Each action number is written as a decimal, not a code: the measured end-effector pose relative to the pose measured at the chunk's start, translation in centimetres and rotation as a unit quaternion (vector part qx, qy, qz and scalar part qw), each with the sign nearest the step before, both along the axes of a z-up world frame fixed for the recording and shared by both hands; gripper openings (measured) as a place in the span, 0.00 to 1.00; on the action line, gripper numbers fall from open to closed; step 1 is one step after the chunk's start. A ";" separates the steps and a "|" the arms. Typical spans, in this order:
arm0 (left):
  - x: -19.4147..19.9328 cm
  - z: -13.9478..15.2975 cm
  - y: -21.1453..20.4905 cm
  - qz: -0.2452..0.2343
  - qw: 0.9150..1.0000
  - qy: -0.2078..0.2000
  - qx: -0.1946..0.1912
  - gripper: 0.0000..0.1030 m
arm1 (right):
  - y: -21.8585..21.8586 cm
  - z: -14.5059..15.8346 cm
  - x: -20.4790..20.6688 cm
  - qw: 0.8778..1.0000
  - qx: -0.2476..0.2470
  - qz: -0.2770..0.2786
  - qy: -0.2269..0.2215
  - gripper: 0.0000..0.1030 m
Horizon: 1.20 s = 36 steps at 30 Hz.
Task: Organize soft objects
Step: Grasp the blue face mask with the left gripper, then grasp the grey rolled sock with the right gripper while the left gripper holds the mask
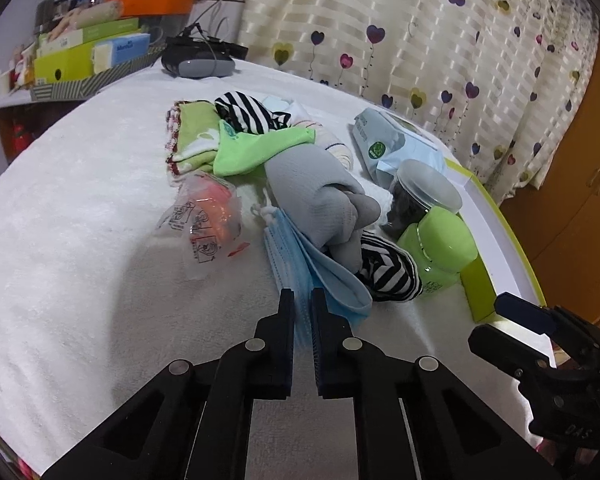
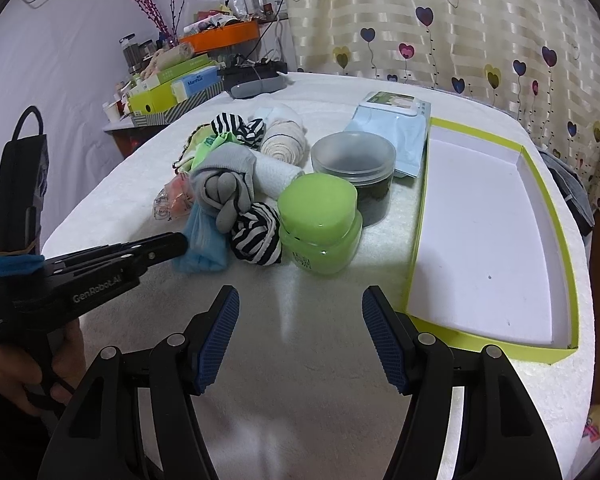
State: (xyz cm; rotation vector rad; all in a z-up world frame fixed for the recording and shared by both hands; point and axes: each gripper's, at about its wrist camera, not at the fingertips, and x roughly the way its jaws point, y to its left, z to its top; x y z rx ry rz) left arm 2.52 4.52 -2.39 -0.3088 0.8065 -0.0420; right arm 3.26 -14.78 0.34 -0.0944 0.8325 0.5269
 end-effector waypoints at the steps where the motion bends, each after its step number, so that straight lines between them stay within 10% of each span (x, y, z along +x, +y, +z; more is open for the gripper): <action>1: 0.0 0.0 0.0 -0.002 1.000 -0.001 0.001 0.07 | 0.0 0.0 0.0 1.000 0.000 0.000 0.000 0.63; 4: 0.2 0.0 0.3 0.000 1.000 0.000 -0.010 0.10 | 0.1 0.0 0.1 1.000 -0.001 0.001 0.001 0.63; 8: 0.5 0.0 0.4 -0.003 1.000 -0.003 -0.026 0.42 | 0.1 0.0 0.2 1.000 -0.002 0.003 0.001 0.63; 12: 1.5 -0.5 0.1 0.000 0.999 0.011 -0.031 0.43 | 0.1 0.0 0.3 1.000 -0.001 0.001 0.001 0.63; 17: 2.5 -1.2 0.0 0.003 0.999 0.024 -0.034 0.43 | 0.1 0.0 0.3 1.000 -0.002 0.002 0.001 0.63; 23: 2.9 -1.7 0.4 -0.005 0.998 0.027 -0.050 0.12 | 0.3 0.2 0.3 1.000 -0.001 0.000 -0.002 0.63; 36: -0.5 0.8 3.3 0.019 0.998 -0.023 -0.053 0.09 | 4.5 2.6 0.7 0.998 0.008 0.041 -0.039 0.63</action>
